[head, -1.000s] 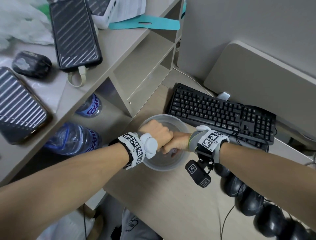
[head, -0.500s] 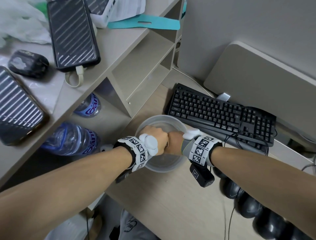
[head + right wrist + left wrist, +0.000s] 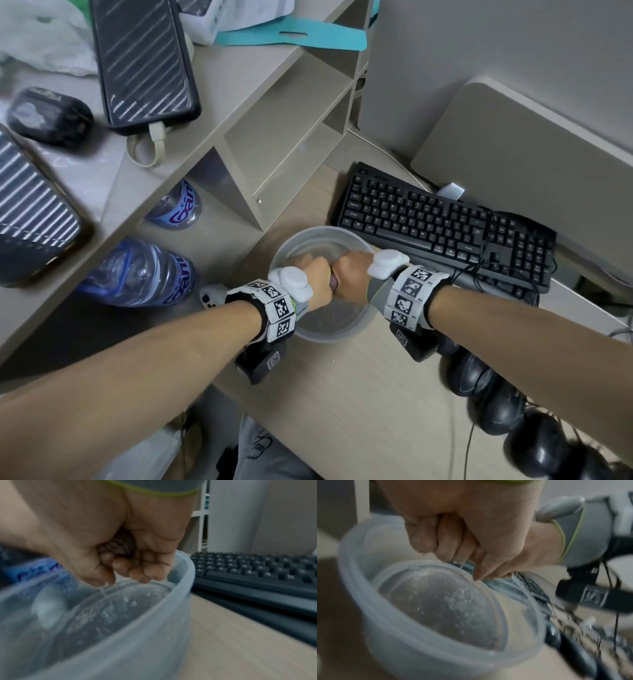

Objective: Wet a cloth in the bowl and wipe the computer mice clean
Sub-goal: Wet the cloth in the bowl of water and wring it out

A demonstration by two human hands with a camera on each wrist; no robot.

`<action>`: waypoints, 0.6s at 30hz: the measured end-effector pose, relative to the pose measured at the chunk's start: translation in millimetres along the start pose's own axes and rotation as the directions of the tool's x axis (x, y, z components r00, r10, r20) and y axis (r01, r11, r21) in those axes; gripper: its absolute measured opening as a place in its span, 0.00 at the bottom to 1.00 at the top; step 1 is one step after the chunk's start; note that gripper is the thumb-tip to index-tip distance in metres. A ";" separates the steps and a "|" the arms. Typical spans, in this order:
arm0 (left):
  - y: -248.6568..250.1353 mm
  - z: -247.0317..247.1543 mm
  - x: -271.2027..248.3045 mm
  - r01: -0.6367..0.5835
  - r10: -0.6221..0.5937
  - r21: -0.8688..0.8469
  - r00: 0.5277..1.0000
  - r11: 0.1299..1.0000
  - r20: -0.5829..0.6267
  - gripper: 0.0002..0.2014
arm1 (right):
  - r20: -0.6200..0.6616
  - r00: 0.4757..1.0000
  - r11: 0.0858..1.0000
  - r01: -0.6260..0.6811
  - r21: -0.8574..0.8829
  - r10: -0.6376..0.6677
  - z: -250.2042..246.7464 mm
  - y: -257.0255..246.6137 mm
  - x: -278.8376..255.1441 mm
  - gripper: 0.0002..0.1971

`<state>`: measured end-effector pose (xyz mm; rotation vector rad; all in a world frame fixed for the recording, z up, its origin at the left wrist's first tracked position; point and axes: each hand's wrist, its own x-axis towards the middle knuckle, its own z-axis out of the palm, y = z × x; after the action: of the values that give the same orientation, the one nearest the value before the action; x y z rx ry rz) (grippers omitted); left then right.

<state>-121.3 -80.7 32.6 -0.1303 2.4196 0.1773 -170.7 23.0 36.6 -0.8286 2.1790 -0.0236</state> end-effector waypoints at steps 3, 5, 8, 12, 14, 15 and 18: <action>-10.3 -9.6 -3.3 -0.154 0.177 0.229 0.981 0.961 -0.084 0.10 | 0.111 0.993 0.964 0.021 0.265 -0.052 -5.1 4.0 -6.8 0.08; -14.6 -18.2 -6.2 -0.262 0.304 0.337 0.950 0.904 -0.077 0.13 | 0.166 0.982 0.889 0.007 0.457 -0.093 -10.9 9.6 -11.0 0.15; -17.1 -24.1 -9.2 -0.348 0.425 0.456 0.902 0.819 -0.077 0.16 | 0.228 0.964 0.788 -0.032 0.615 -0.139 -15.4 13.6 -10.6 0.20; -11.9 -30.3 -13.0 -0.439 0.511 0.539 0.860 0.719 0.018 0.14 | 0.344 0.921 0.692 -0.129 0.710 -0.181 -6.2 9.1 -8.0 0.16; -8.7 -33.8 -13.6 -0.469 0.539 0.550 0.841 0.691 0.040 0.13 | 0.381 0.904 0.644 -0.175 0.745 -0.196 2.3 5.8 -10.0 0.17; -7.7 -34.9 -13.5 -0.478 0.548 0.555 0.835 0.681 0.046 0.12 | 0.387 0.898 0.624 -0.182 0.760 -0.210 6.5 4.9 -10.6 0.16; -4.7 -33.6 -13.0 -0.474 0.540 0.581 0.839 0.661 0.069 0.10 | 0.386 0.898 0.669 -0.154 0.727 -0.213 9.4 -1.6 -13.5 0.13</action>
<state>-132.5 -90.2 65.8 0.8556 2.4436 -0.3405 -157.1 31.7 39.6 -0.3269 1.4898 -0.6523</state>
